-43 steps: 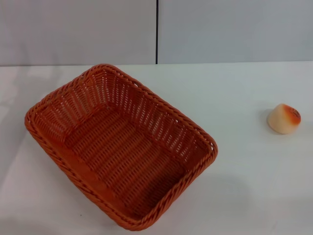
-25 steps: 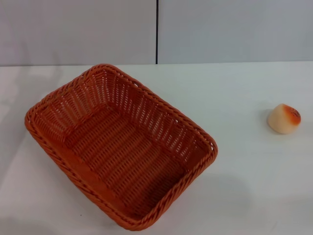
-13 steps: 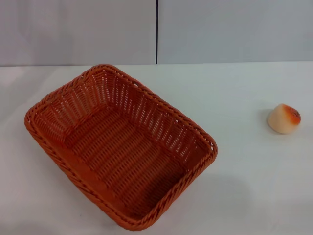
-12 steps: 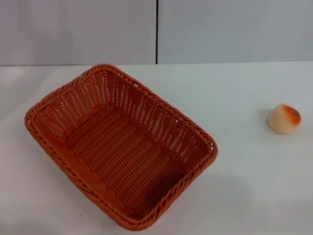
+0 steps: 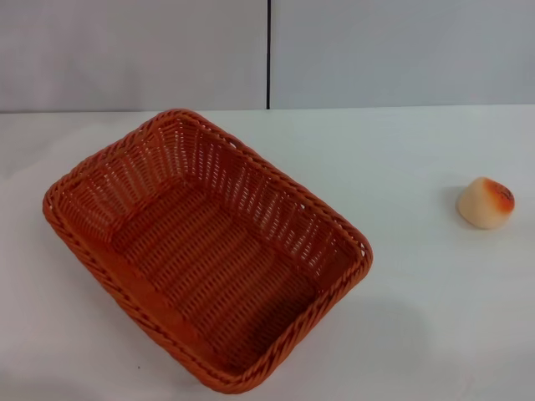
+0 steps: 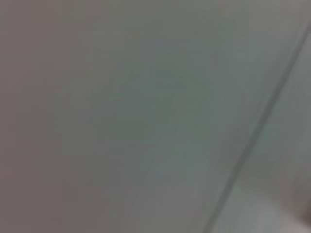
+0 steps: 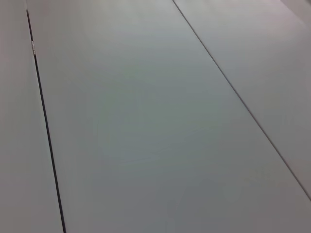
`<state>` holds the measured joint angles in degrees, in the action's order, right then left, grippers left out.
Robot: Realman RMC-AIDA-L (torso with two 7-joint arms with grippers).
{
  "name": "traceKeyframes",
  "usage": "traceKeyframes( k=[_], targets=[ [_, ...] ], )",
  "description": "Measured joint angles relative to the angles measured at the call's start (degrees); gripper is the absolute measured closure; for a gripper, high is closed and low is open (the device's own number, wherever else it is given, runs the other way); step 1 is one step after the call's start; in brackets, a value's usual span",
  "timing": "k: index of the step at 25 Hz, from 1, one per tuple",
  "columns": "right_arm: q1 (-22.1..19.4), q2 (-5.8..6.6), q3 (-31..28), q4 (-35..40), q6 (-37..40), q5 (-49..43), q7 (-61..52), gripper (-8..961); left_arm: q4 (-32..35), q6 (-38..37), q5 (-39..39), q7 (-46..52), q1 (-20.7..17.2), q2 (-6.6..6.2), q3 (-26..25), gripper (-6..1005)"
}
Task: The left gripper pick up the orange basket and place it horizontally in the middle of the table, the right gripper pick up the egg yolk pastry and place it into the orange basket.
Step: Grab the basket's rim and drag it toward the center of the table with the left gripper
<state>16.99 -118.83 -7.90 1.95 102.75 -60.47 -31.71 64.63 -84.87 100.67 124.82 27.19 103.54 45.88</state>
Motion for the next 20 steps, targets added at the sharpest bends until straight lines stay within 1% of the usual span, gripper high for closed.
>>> traceKeyframes(
  k=[2,4,6,8,11,12,13,14,17,18,19,20],
  targets=[
    [0.00,0.02,-0.20,0.09,-0.01,0.00,-0.01,419,1.61,-3.78,4.28,2.86,1.40,-0.09,-0.98,305],
    [0.03,0.05,-0.28,0.15,-0.01,0.00,-0.02,420,3.95,-9.10,10.44,6.19,3.61,0.08,-1.96,308],
    [0.08,0.09,-0.29,0.21,0.00,0.00,-0.02,420,6.19,-12.52,15.37,7.60,5.33,0.85,-2.09,311],
    [0.12,0.15,-0.28,0.28,0.00,0.00,-0.02,420,8.09,-14.96,21.04,8.77,7.15,2.02,-1.84,314],
    [0.13,0.16,-0.27,0.41,0.06,0.00,-0.04,420,8.65,-16.57,27.26,9.08,9.23,3.10,-1.61,319],
    [0.13,0.17,-0.27,0.48,0.15,0.00,-0.28,420,8.65,-16.57,27.26,9.08,9.23,3.10,-1.61,320],
    [0.11,0.17,-0.27,0.56,0.22,0.00,-0.54,420,8.25,-17.33,31.91,8.60,10.72,4.09,-0.68,322],
    [0.06,0.18,-0.27,0.64,0.24,0.00,-0.86,420,8.22,-17.34,32.45,8.56,10.81,4.18,-0.54,323],
    [-0.09,0.18,-0.31,0.77,0.20,0.00,-1.34,420,8.01,-16.98,37.83,7.89,11.68,5.52,1.73,328],
    [-0.17,0.18,-0.36,0.77,0.14,0.00,-1.35,420,8.00,-16.83,38.42,7.67,11.74,5.78,2.10,329],
    [-0.20,0.18,-0.37,0.78,0.12,0.00,-1.36,420,7.96,-16.23,40.73,6.86,11.90,6.65,3.24,330],
    [-0.21,0.18,-0.37,0.78,0.12,0.00,-1.36,420,7.96,-16.23,40.73,6.86,11.90,6.65,3.24,332]
  ],
)
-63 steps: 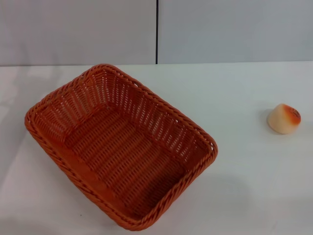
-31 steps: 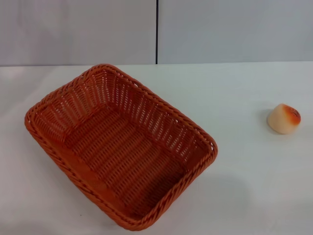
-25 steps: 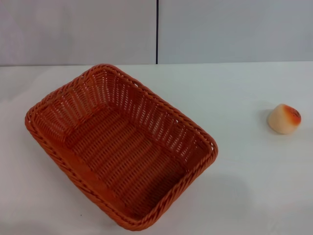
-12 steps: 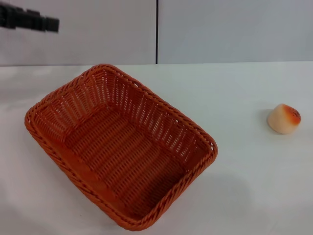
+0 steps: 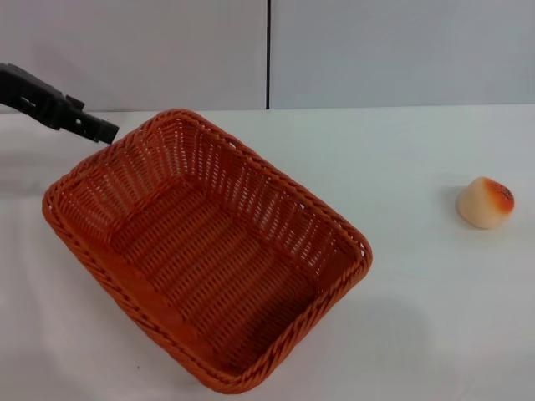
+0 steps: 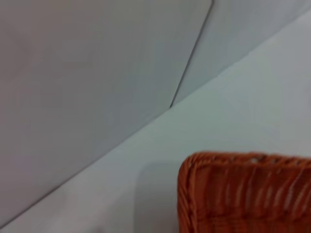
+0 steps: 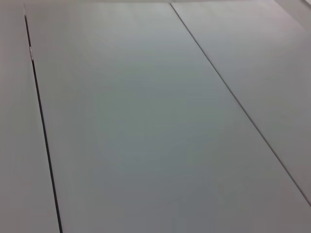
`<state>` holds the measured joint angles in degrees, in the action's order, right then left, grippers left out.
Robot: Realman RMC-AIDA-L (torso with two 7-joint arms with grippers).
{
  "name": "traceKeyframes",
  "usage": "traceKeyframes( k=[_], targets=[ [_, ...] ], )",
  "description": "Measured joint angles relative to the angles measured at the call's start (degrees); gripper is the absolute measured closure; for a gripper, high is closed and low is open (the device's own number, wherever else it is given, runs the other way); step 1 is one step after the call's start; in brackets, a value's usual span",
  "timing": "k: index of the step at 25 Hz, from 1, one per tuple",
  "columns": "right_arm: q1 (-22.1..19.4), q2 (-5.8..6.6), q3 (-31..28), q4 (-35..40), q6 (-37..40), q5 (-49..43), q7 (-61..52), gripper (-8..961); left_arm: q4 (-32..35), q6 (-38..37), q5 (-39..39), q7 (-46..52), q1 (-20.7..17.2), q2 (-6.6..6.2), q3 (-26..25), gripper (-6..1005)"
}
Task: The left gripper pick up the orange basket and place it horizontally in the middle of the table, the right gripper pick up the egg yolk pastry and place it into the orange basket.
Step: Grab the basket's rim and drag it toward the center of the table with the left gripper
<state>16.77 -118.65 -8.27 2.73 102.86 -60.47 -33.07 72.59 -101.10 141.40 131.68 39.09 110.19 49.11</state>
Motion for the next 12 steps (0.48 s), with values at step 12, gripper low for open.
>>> traceKeyframes(
  k=[12],
  targets=[
    [0.02,-0.01,0.03,0.00,0.02,0.00,-0.04,420,-2.76,3.56,14.40,-0.88,2.34,5.22,5.20,350]
  ],
)
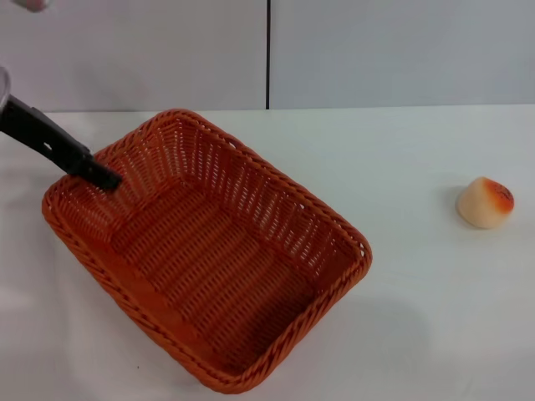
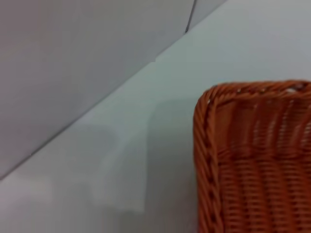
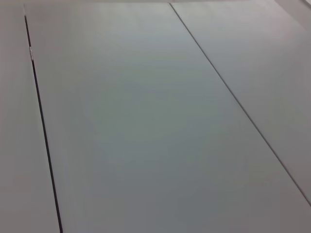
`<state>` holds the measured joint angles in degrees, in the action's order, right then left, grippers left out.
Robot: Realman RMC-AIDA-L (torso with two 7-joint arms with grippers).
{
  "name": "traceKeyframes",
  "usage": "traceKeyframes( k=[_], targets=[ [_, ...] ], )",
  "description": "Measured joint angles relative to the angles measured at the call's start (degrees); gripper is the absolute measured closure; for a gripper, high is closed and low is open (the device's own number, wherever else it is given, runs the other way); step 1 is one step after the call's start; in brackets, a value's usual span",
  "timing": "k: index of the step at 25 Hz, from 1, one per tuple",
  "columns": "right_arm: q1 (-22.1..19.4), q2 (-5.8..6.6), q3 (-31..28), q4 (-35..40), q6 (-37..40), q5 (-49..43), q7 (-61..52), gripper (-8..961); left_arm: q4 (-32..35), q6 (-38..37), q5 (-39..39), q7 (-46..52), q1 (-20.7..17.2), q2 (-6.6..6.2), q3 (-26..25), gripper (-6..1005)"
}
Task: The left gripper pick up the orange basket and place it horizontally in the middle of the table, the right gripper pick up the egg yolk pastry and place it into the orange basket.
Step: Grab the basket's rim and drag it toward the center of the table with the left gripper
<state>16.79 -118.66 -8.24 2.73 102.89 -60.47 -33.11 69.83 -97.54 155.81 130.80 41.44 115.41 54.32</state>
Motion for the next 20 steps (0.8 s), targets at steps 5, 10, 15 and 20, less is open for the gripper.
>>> traceKeyframes(
  k=[5,10,15,20],
  targets=[
    [-0.17,-0.08,0.06,0.00,-0.09,0.00,-0.02,420,-3.30,2.14,1.74,-0.20,0.93,0.31,0.04,357],
    [-0.31,-0.08,0.06,0.00,-0.22,0.00,-0.02,420,-5.11,3.44,1.88,-0.42,1.16,0.23,0.08,365],
    [-0.35,-0.08,0.07,0.00,-0.25,0.00,-0.02,420,-5.68,4.88,3.34,0.04,1.36,0.19,-0.09,372],
    [-0.27,-0.08,0.04,0.00,-0.30,0.00,-0.02,419,-5.21,5.93,5.03,0.79,1.34,0.46,-0.19,576]
  ],
)
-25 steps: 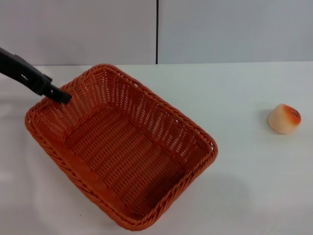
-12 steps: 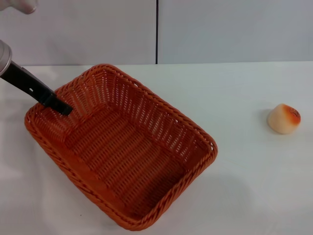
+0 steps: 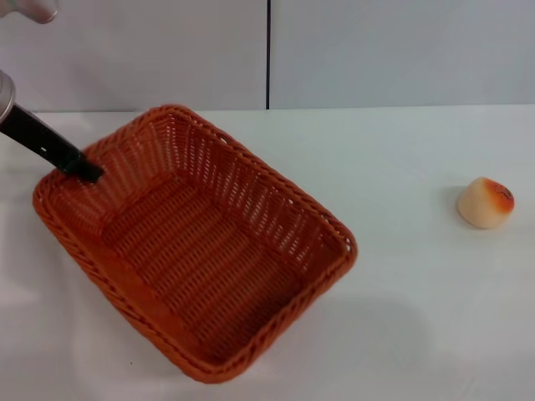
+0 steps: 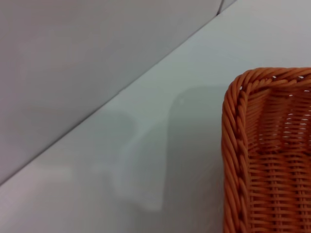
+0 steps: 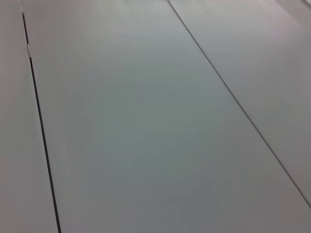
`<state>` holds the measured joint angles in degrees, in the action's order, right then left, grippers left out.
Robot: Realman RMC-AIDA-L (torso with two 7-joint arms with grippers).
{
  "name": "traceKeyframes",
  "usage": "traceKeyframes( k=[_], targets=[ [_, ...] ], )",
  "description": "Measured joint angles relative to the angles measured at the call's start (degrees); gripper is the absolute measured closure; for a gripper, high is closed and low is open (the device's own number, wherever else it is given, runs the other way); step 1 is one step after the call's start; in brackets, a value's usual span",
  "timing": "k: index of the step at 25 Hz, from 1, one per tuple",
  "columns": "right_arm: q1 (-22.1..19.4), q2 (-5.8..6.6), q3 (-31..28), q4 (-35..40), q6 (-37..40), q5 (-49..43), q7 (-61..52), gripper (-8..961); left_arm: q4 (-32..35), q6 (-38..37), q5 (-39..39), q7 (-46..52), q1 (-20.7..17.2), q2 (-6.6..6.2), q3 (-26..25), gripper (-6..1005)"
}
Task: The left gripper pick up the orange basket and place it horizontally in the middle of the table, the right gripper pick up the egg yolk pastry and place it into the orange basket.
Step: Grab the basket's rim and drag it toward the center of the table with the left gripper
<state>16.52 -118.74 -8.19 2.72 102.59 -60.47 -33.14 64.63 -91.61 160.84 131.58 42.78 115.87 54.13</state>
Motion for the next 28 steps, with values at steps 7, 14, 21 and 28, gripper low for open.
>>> traceKeyframes(
  k=[7,14,21,28],
  targets=[
    [-0.05,0.09,-0.07,0.00,-0.42,0.00,0.00,421,0.34,0.24,3.55,2.10,0.53,0.43,0.30,758],
    [-0.10,0.09,-0.07,0.00,-0.81,0.00,0.00,423,0.35,-0.37,4.18,2.51,1.16,0.95,-0.12,786],
    [0.12,0.09,-0.07,0.46,-1.40,0.00,0.00,425,2.01,-6.26,3.86,7.64,2.69,-0.59,-3.71,796],
    [0.70,0.17,-0.11,1.12,-3.32,0.00,0.00,427,4.59,-13.85,3.80,10.34,5.24,-1.98,-14.09,807]
  ],
)
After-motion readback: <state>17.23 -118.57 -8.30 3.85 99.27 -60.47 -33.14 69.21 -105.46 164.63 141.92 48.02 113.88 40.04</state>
